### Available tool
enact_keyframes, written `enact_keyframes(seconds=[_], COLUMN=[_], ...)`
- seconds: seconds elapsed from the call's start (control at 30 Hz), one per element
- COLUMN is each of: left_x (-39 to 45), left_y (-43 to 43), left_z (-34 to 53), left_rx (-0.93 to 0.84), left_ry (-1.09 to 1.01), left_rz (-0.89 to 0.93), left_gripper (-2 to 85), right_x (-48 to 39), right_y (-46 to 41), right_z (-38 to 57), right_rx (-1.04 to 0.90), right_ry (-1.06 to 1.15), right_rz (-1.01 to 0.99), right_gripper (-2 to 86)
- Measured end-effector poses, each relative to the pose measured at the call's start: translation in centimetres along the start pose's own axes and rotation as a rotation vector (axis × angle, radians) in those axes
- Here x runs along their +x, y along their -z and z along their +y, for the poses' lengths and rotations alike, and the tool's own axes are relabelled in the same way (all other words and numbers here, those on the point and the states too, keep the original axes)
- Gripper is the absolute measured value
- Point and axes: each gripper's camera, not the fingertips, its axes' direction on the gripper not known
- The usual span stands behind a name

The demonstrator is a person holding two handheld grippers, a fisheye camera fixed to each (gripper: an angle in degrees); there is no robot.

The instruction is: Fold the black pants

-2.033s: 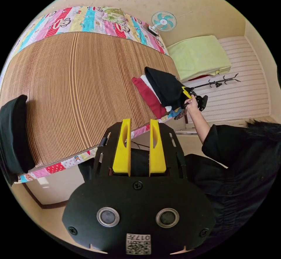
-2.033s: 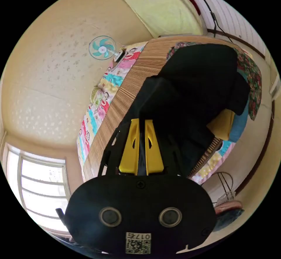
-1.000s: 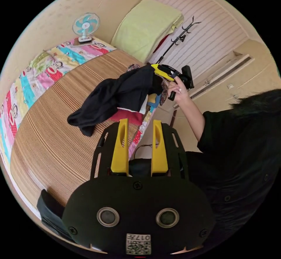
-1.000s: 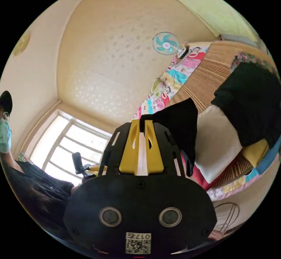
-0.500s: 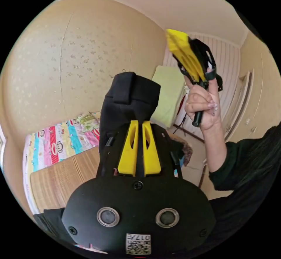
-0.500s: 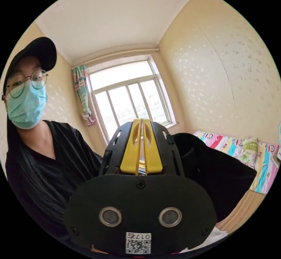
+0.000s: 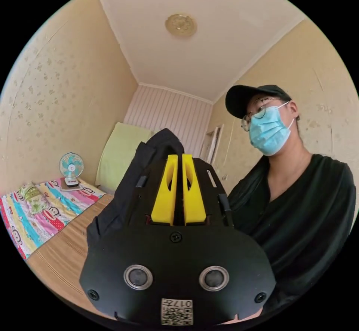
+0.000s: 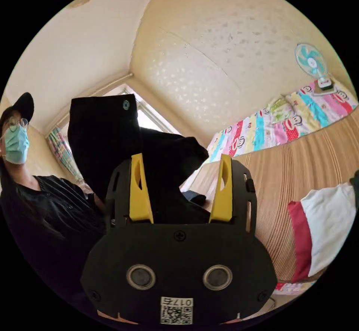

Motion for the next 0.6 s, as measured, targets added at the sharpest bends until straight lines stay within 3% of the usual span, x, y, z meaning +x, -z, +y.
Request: enact_keyframes(seconds=[0.1, 0.13, 0.2, 0.23, 0.37, 0.43, 0.5, 0.6], left_x=[1.1, 1.8, 3.2, 4.2, 7.1, 7.8, 8.0, 7.4], left_y=[2.5, 3.6, 5.3, 6.3, 8.2, 8.6, 8.6, 7.2], left_z=[-1.0, -1.6, -2.7, -3.6, -7.4, -9.2, -10.9, -13.7], left_rx=[0.123, 0.157, 0.196, 0.207, 0.209, 0.226, 0.251, 0.266], left_ry=[0.005, -0.009, -0.039, -0.062, -0.151, -0.180, -0.191, -0.173], left_rz=[0.151, 0.197, 0.222, 0.221, 0.278, 0.329, 0.392, 0.506], left_gripper=[-0.5, -0.5, -0.5, -0.5, -0.4, -0.3, -0.2, -0.1], right_x=[0.9, 0.0, -5.1, -6.1, -10.1, -10.7, -9.7, -7.7], right_y=[-4.0, -5.1, -8.2, -8.2, -1.3, 2.0, 4.0, 1.7], right_z=[0.3, 0.1, -0.5, -0.5, 0.5, 2.0, 3.9, 7.3], right_rx=[-0.047, -0.094, -0.292, -0.301, -0.074, -0.005, -0.041, -0.158], right_ry=[-0.004, 0.028, 0.188, 0.215, 0.324, 0.357, 0.332, 0.346], right_rz=[-0.390, -0.417, -0.310, -0.266, -0.203, -0.072, 0.116, 0.154], right_gripper=[28.0, 27.7, 27.7, 27.9, 25.1, 23.3, 23.8, 25.9])
